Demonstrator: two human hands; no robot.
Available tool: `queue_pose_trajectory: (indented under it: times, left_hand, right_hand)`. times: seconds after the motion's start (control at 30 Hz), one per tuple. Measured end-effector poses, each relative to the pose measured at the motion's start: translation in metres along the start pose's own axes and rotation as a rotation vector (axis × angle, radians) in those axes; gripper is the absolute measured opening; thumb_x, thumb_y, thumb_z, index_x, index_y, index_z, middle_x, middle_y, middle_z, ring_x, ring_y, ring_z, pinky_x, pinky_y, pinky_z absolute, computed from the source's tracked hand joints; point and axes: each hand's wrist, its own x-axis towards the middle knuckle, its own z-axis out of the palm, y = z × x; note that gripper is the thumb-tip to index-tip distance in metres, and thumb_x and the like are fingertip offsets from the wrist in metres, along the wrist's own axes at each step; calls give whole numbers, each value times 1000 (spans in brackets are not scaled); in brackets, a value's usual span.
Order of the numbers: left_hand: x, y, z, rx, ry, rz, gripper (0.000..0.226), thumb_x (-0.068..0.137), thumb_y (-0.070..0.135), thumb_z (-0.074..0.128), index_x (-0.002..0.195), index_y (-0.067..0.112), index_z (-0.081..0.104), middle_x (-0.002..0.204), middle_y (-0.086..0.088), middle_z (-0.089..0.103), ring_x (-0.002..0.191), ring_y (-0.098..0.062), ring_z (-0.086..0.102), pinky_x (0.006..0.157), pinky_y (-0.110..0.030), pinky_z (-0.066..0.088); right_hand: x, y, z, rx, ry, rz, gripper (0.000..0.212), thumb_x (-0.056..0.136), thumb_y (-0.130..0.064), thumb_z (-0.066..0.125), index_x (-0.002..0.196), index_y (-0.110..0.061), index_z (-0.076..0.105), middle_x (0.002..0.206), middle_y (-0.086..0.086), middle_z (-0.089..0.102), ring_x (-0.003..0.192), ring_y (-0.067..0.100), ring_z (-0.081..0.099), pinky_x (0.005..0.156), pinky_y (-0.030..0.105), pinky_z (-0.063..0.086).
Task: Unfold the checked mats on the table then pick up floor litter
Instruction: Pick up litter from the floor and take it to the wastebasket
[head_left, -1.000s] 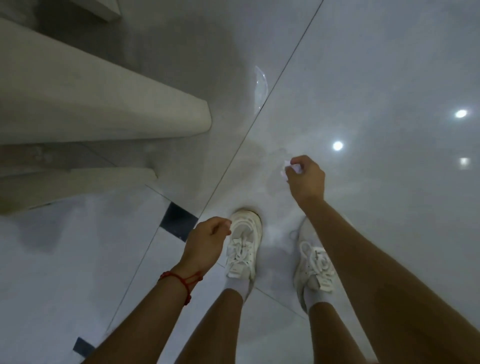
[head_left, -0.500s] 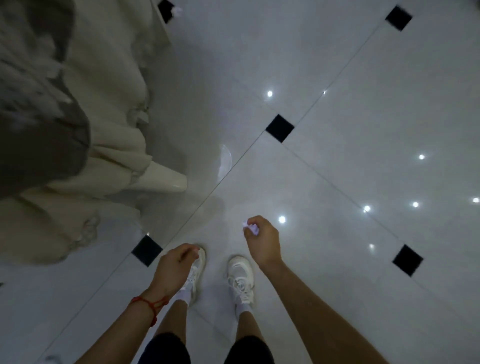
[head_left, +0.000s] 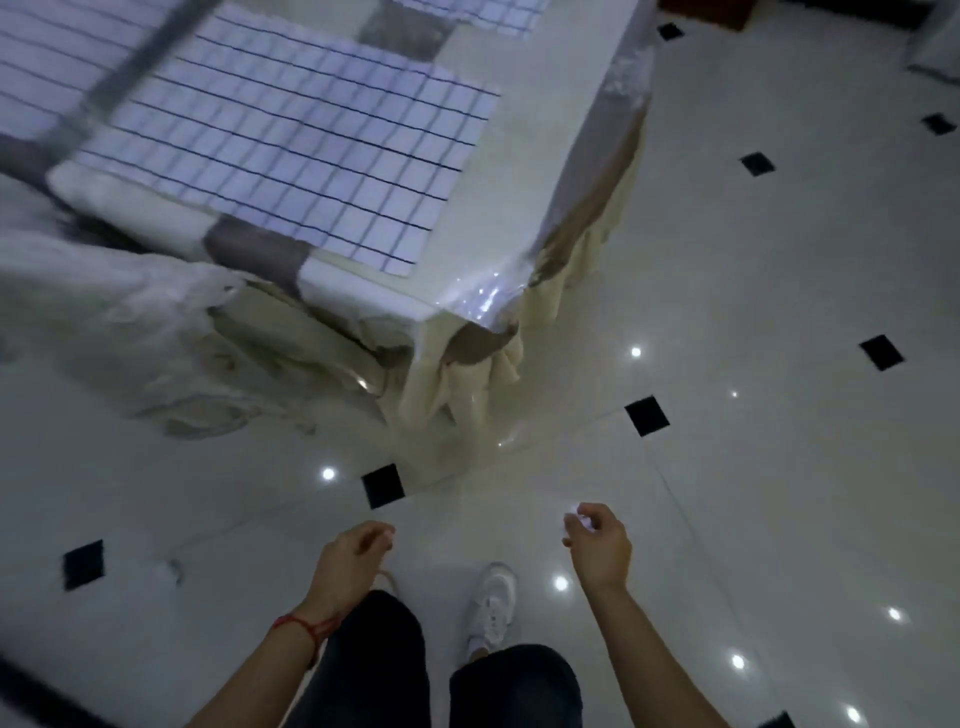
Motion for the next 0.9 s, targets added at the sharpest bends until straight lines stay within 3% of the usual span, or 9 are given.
queue_pose_trajectory:
  times: [0.07, 0.13, 0.3, 0.57, 0.7, 0.77, 0.9]
  left_hand:
    - [-18, -19, -30, -46, 54, -14, 18, 93, 11, 50, 104, 11, 65, 96, -3, 64, 90, -17, 58, 72, -12, 40]
    - [-35, -44, -57, -87, 114, -49, 20, 93, 11, 48, 106, 11, 64, 96, -3, 63, 91, -18, 58, 74, -13, 39]
    - [-81, -118, -117, -239, 296, -183, 21, 92, 9, 49, 106, 8, 64, 96, -4, 64, 87, -17, 59, 76, -18, 36]
    - [-153, -250, -208, -475, 483, -338, 19, 94, 13, 47, 103, 14, 63, 97, -5, 65, 91, -22, 59, 79, -23, 38]
    - [-179, -303, -244, -650, 592, -454, 24, 95, 14, 45, 110, 6, 62, 97, -5, 62, 92, -22, 56, 83, -25, 38]
    - [-181, -314, -255, -680, 601, -476, 24, 95, 15, 44, 109, 5, 62, 96, -5, 61, 93, -23, 57, 83, -25, 38]
    - [-167, -329, -287, -708, 612, -487, 23, 95, 18, 45, 102, 6, 64, 93, -6, 62, 89, -21, 57, 77, -25, 39]
  right_hand:
    - [-24, -14, 20, -14, -60, 4, 1, 85, -3, 60, 85, -3, 60, 79, 14, 61, 71, 31, 63, 66, 32, 53]
    - [-46, -25, 44, -38, -127, -11, 8, 85, -2, 60, 92, 3, 61, 82, 14, 59, 69, 28, 61, 55, 22, 49]
    - [-106, -50, 115, -141, -319, -74, 2, 84, 2, 60, 84, 0, 58, 89, 16, 57, 77, 29, 59, 41, 8, 43]
    - [-216, -74, 254, -367, -594, -225, 3, 87, -1, 57, 90, -2, 57, 100, 16, 58, 87, 30, 59, 41, 7, 44]
    - [-261, -83, 313, -486, -704, -316, 7, 87, -2, 57, 93, 1, 60, 94, 14, 58, 73, 25, 57, 45, 10, 46]
    - [-272, -89, 330, -514, -748, -342, 7, 88, -4, 57, 91, 2, 61, 88, 12, 58, 69, 21, 55, 46, 10, 46]
    - [-283, -102, 373, -573, -794, -349, 8, 88, -5, 57, 92, 2, 60, 87, 14, 58, 80, 27, 58, 50, 16, 48]
